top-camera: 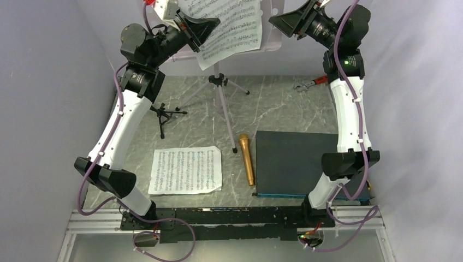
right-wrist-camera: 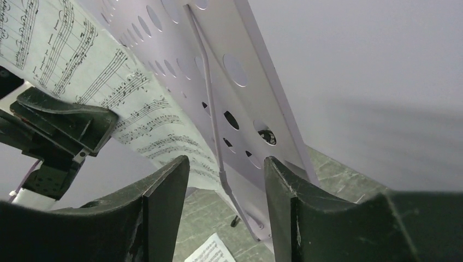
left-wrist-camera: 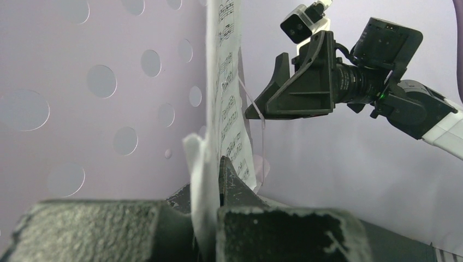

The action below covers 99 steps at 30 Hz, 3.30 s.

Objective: Set up the instrument practice props

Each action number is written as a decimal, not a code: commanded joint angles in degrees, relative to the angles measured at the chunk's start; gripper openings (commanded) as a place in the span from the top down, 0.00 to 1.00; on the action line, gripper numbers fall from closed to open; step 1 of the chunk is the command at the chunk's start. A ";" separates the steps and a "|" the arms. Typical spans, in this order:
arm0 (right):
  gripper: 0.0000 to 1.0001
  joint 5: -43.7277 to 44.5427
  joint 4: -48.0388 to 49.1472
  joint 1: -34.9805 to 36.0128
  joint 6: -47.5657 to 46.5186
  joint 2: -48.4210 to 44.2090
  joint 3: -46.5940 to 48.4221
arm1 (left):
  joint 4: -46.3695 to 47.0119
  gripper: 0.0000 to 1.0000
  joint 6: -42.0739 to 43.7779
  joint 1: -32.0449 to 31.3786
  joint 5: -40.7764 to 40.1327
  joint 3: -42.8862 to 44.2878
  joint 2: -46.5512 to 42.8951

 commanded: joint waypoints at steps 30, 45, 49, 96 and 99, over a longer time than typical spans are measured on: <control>1.00 -0.93 6.89 2.41 1.31 2.21 4.66 | 4.81 0.97 0.42 0.86 -2.58 5.68 2.95; 1.00 -8.41 23.75 2.43 3.61 -3.97 -6.55 | 5.32 0.97 -1.53 0.86 -0.45 11.37 7.57; 1.00 -9.54 23.76 2.41 3.27 -4.08 -6.41 | 5.95 0.97 -2.71 0.86 0.28 12.62 9.07; 1.00 -8.67 21.61 3.46 0.11 -5.29 -9.18 | 4.82 0.52 5.62 -2.84 -8.17 -4.28 -1.96; 1.00 -8.80 21.89 3.46 0.29 -5.18 -9.32 | 4.44 0.62 5.28 -2.83 -7.64 -2.97 -1.05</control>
